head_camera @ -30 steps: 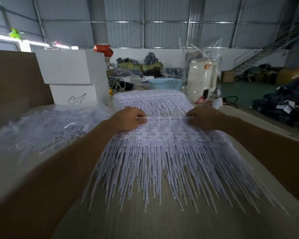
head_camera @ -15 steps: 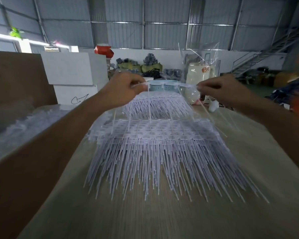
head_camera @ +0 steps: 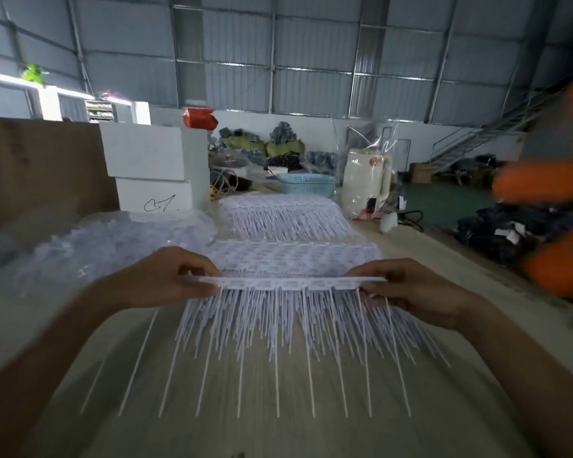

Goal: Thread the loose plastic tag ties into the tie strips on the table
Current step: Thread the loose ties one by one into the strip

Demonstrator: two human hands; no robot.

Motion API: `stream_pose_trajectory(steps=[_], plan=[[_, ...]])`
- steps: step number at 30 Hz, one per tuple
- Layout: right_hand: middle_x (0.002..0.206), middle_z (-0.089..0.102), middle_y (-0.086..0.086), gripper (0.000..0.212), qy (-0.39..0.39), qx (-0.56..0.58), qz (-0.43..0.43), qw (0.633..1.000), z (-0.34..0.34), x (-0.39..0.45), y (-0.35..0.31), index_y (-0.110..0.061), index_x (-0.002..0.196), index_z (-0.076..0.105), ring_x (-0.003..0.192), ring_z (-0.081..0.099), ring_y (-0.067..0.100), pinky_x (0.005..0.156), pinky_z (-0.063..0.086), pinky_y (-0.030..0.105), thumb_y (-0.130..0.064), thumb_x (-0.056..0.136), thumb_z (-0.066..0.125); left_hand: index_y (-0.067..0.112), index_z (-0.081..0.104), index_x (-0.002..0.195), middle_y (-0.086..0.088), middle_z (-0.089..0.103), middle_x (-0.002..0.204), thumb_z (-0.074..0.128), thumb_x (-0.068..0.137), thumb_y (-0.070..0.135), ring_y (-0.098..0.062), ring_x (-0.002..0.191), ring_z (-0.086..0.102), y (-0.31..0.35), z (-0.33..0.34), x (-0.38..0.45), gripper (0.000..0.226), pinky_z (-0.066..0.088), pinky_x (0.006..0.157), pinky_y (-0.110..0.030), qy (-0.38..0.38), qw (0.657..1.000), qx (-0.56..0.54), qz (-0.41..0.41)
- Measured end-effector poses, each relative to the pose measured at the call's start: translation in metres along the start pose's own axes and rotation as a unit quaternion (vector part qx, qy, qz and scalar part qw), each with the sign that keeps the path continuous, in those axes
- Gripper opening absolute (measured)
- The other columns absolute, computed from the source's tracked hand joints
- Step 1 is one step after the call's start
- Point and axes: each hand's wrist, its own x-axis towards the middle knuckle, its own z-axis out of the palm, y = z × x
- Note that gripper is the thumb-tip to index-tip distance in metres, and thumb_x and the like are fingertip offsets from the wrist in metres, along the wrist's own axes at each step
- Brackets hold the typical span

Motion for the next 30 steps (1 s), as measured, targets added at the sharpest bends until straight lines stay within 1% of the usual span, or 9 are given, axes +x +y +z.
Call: stream_pose_trajectory(steps=[2, 6, 10, 14, 18, 20, 23, 27, 30], plan=[[0.102, 0.070, 0.021, 0.031, 0.054, 0.021, -0.012, 0.998, 0.005, 0.002, 0.003, -0.010, 0.111, 0.076, 0.094, 0.066, 0.027, 0.086, 0.056, 0.028, -0.015, 0.081, 0.074, 0.040, 0.074, 0.094, 0.018, 0.074, 0.094, 0.051, 0.081, 0.078, -0.005, 0.087, 0.068, 0.002, 0.005, -0.002, 0.046, 0.053, 0.081, -0.032, 0.029, 0.999, -0.029, -0.003], [0.094, 0.075, 0.015, 0.029, 0.068, 0.028, -0.036, 0.997, 0.034, 0.010, 0.002, -0.013, 0.107, 0.078, 0.087, 0.071, 0.021, 0.080, 0.057, 0.025, -0.017, 0.079, 0.076, 0.044, 0.068, 0.106, 0.019, 0.070, 0.098, 0.051, 0.086, 0.067, 0.002, 0.091, 0.065, 0.031, 0.036, 0.006, 0.036, 0.054, 0.079, -0.031, 0.160, 0.987, -0.034, 0.007], [0.106, 0.074, 0.016, 0.026, 0.058, 0.048, -0.057, 0.996, 0.064, 0.013, -0.002, -0.012, 0.107, 0.078, 0.096, 0.072, 0.024, 0.083, 0.057, 0.024, -0.015, 0.081, 0.075, 0.043, 0.054, 0.126, 0.018, 0.066, 0.111, 0.049, 0.087, 0.070, -0.001, 0.100, 0.061, 0.079, 0.076, 0.019, 0.048, 0.051, 0.084, -0.032, 0.120, 0.991, -0.011, 0.050], [0.111, 0.073, 0.017, 0.025, 0.043, 0.054, -0.068, 0.995, 0.079, 0.011, -0.006, -0.009, 0.110, 0.076, 0.103, 0.071, 0.026, 0.085, 0.057, 0.026, -0.011, 0.085, 0.073, 0.029, 0.064, 0.116, 0.006, 0.067, 0.094, 0.060, 0.093, 0.038, -0.019, 0.086, 0.061, 0.101, 0.093, 0.021, 0.025, 0.047, 0.072, -0.036, 0.198, 0.971, 0.100, 0.086], [0.098, 0.074, 0.015, 0.023, 0.028, 0.071, 0.002, 0.997, 0.084, 0.011, -0.007, -0.013, 0.099, 0.077, 0.082, 0.072, 0.021, 0.073, 0.056, 0.025, -0.029, 0.083, 0.075, 0.022, 0.070, 0.110, 0.002, 0.067, 0.086, 0.065, 0.089, 0.033, -0.023, 0.078, 0.063, 0.101, 0.089, 0.015, 0.024, 0.051, 0.068, -0.037, 0.265, 0.943, 0.179, 0.095], [0.085, 0.071, 0.012, 0.019, 0.017, 0.037, 0.022, 0.999, 0.086, 0.009, -0.005, -0.016, 0.092, 0.076, 0.071, 0.065, 0.016, 0.062, 0.052, 0.024, -0.034, 0.090, 0.069, 0.021, 0.072, 0.110, 0.002, 0.070, 0.088, 0.070, 0.088, 0.032, -0.025, 0.080, 0.065, 0.101, 0.090, 0.015, 0.025, 0.053, 0.070, -0.039, 0.266, 0.938, 0.203, 0.089], [0.068, 0.061, 0.008, 0.019, 0.039, -0.047, -0.035, 0.998, 0.086, 0.006, -0.006, -0.015, 0.086, 0.072, 0.056, 0.056, 0.014, 0.052, 0.044, 0.023, -0.028, 0.097, 0.064, 0.023, 0.072, 0.113, 0.003, 0.073, 0.092, 0.062, 0.093, 0.036, -0.025, 0.082, 0.067, 0.102, 0.096, 0.013, 0.026, 0.052, 0.072, -0.039, 0.249, 0.943, 0.203, 0.083], [0.058, 0.057, 0.001, 0.018, 0.041, -0.216, -0.134, 0.966, 0.087, 0.001, -0.016, -0.010, 0.086, 0.069, 0.051, 0.051, 0.015, 0.050, 0.041, 0.027, -0.020, 0.098, 0.061, 0.026, 0.069, 0.120, 0.005, 0.072, 0.096, 0.043, 0.097, 0.043, -0.023, 0.087, 0.067, 0.105, 0.102, 0.012, 0.038, 0.051, 0.076, -0.038, 0.214, 0.963, 0.150, 0.063], [0.063, 0.058, 0.007, 0.016, 0.033, -0.272, -0.162, 0.948, 0.087, 0.000, -0.019, -0.008, 0.090, 0.069, 0.053, 0.049, 0.011, 0.055, 0.039, 0.027, -0.017, 0.099, 0.060, 0.027, 0.068, 0.123, 0.006, 0.071, 0.093, 0.043, 0.099, 0.041, -0.022, 0.083, 0.067, 0.106, 0.103, 0.011, 0.038, 0.052, 0.071, -0.036, 0.202, 0.969, 0.133, 0.052]])
